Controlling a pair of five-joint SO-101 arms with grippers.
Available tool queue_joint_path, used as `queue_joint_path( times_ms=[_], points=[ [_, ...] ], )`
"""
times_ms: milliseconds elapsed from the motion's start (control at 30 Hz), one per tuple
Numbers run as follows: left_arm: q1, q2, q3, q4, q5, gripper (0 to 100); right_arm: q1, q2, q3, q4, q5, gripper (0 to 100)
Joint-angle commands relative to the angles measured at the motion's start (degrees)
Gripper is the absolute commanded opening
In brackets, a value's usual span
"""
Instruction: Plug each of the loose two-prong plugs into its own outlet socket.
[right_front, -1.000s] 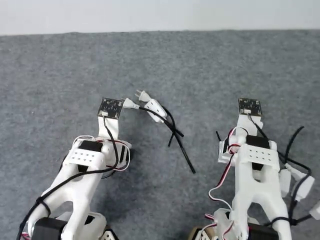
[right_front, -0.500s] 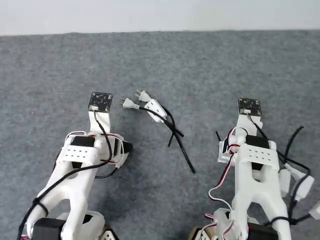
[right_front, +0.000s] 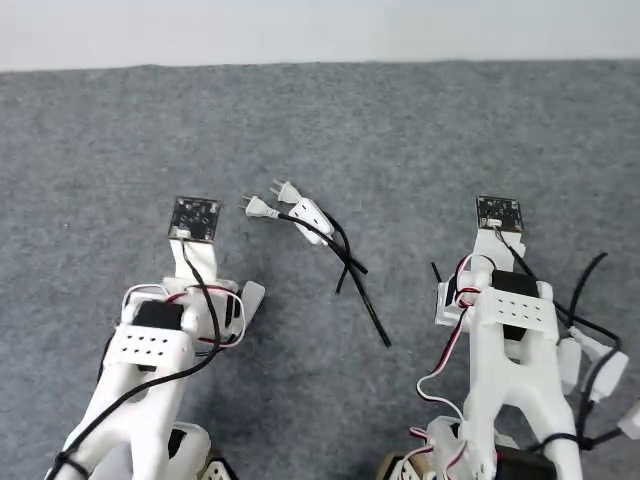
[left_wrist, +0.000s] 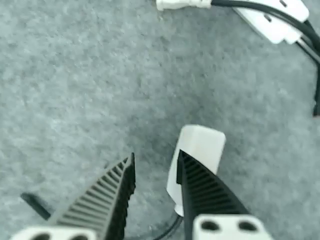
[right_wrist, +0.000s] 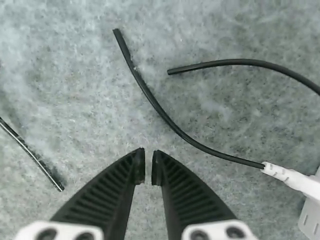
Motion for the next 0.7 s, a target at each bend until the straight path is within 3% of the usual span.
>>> queue_joint_path(
  times_ms=[0, 300, 433, 667],
  points=[
    [3.34, 1.49, -0.40, 0.70, -0.09, 12, -0.48, -1.89, -0.35, -0.92, 0.88, 3.0],
    [15.82, 8.26, -0.40, 4.48, -5.98, 12, -0.48, -1.98, -0.35, -0.84, 0.88, 3.0],
    [15.21, 8.26, -0.84, 4.31, -5.98, 12, -0.48, -1.98, -0.35, -0.84, 0.88, 3.0],
    [8.44, 8.18, -6.46, 3.08, -6.51, 13, -0.48, -1.98, -0.35, -1.01, 0.88, 3.0]
  ],
)
